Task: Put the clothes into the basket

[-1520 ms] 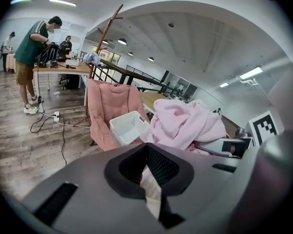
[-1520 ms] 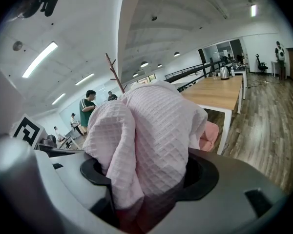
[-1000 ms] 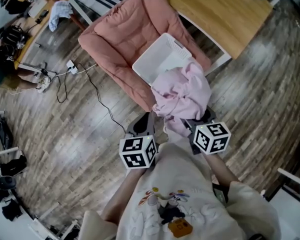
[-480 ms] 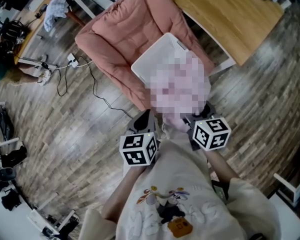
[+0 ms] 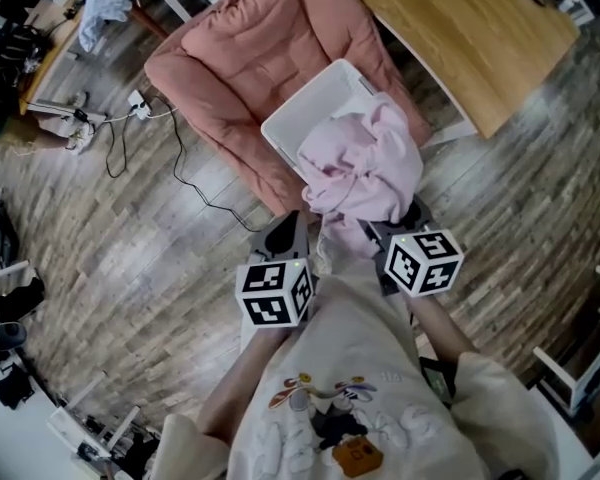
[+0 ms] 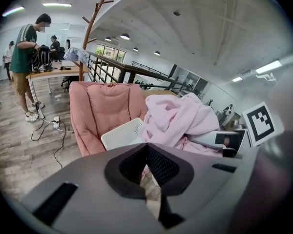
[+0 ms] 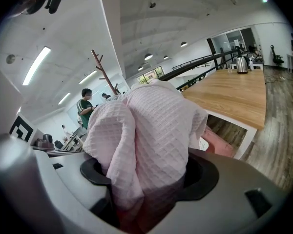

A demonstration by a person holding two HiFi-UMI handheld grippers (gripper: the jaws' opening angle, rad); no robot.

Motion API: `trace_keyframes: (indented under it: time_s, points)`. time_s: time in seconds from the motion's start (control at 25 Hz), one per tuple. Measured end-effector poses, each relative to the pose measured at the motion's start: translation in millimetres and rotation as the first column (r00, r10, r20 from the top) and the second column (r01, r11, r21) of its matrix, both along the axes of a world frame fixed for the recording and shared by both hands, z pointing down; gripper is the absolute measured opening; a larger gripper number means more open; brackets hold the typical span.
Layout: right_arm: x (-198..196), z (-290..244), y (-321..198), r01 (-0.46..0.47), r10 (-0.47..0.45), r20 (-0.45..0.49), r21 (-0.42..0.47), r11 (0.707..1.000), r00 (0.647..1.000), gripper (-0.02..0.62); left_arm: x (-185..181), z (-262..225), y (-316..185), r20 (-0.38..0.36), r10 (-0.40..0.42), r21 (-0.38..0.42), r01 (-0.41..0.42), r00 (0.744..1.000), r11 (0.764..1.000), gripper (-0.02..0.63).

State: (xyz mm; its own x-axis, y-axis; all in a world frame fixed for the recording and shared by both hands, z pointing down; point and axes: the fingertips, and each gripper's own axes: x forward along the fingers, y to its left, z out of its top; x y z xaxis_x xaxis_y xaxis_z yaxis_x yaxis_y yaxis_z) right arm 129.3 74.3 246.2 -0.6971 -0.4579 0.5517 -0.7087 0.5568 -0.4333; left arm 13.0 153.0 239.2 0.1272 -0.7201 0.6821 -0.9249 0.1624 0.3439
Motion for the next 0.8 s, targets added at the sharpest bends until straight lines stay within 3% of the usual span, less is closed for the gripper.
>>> trace_keyframes:
  time_s: [0.44, 0.8]
  points:
    - [-6.8, 27.4, -7.2, -0.012, 0.012, -0.006, -0.043, 0.999, 1.000, 0.345, 6.2, 21.5, -22.4, 0.001, 0.027, -0.029, -0.027, 1.000, 0.999, 0.000]
    - [-23.1, 51.5, -31.4, -0.048, 0.046, -0.030, -0.083, 0.995, 0.998, 0.345, -16.1, 49.8, -45.0, -0.030, 0.034, -0.086, -0.037, 0.999, 0.996, 0.000]
